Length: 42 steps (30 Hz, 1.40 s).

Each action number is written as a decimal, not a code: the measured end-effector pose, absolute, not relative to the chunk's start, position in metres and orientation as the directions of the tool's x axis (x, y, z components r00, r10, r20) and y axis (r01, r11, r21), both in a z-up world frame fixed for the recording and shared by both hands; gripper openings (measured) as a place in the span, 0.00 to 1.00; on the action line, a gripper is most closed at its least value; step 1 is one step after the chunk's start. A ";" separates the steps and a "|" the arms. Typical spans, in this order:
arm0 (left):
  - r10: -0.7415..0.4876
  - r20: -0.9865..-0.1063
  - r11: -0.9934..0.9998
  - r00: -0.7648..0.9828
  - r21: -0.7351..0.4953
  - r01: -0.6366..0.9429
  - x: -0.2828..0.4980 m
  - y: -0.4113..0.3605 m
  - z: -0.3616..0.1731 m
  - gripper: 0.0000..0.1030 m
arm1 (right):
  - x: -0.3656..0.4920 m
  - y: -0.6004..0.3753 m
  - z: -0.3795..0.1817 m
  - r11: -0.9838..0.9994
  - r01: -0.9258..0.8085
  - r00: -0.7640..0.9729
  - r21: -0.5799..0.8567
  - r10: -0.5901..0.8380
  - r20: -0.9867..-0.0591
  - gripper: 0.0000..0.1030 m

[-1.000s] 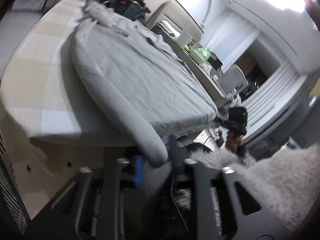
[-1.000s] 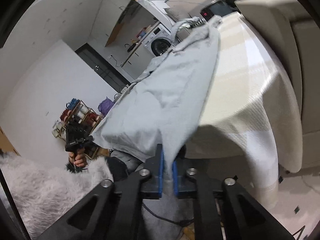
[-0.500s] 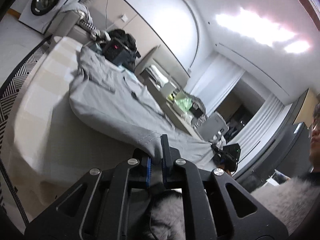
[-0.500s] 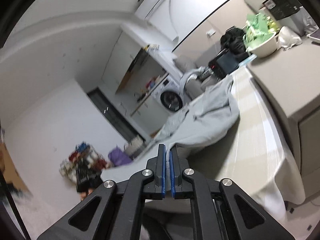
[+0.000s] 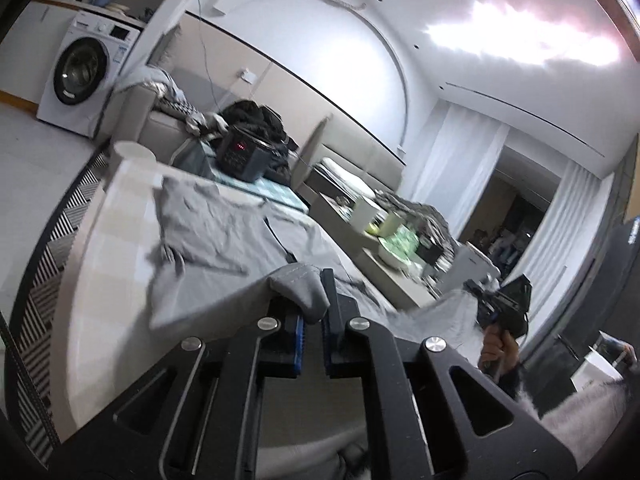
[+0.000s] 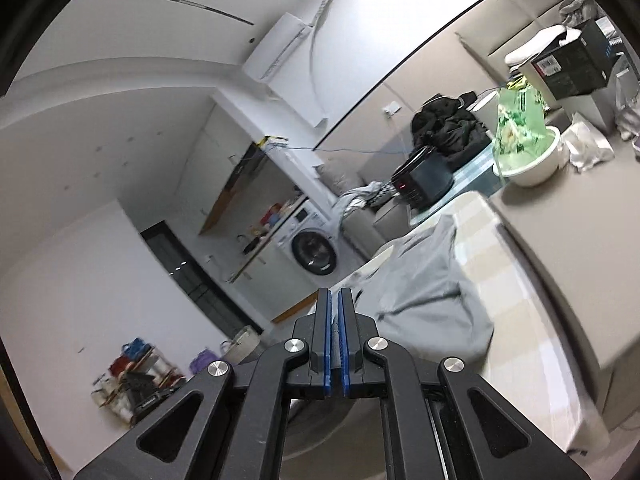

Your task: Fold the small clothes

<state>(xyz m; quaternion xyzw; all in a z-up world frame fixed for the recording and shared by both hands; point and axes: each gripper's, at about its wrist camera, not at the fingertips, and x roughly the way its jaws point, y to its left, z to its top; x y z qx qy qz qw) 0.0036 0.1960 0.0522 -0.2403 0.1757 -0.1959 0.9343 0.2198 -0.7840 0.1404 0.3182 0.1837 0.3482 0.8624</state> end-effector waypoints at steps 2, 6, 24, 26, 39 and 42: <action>-0.421 -0.225 0.813 0.879 -0.523 0.256 0.018 0.203 0.059 0.04 | 0.237 -0.778 0.147 0.585 -0.456 0.714 0.671 0.690 -0.117 0.03; -0.354 -0.204 0.824 0.913 -0.529 0.202 0.052 0.218 0.066 0.04 | 0.283 -0.761 0.152 0.643 -0.391 0.752 0.659 0.636 -0.174 0.03; -0.229 -0.282 0.821 0.932 -0.570 0.029 0.306 0.270 0.062 0.03 | 0.501 -0.681 0.172 0.743 -0.254 0.817 0.619 0.507 -0.274 0.03; -0.221 -0.301 0.821 0.928 -0.570 0.011 0.334 0.276 0.055 0.03 | 0.527 -0.674 0.170 0.749 -0.234 0.825 0.620 0.491 -0.281 0.03; -0.151 -0.548 0.857 0.823 -0.488 -0.167 0.553 0.302 -0.022 0.03 | 0.654 -0.630 0.129 0.850 -0.120 0.748 0.514 0.417 -0.516 0.07; -0.160 -0.571 0.841 0.805 -0.506 -0.191 0.577 0.312 -0.046 0.03 | 0.658 -0.610 0.105 0.884 -0.172 0.638 0.434 0.436 -0.635 0.28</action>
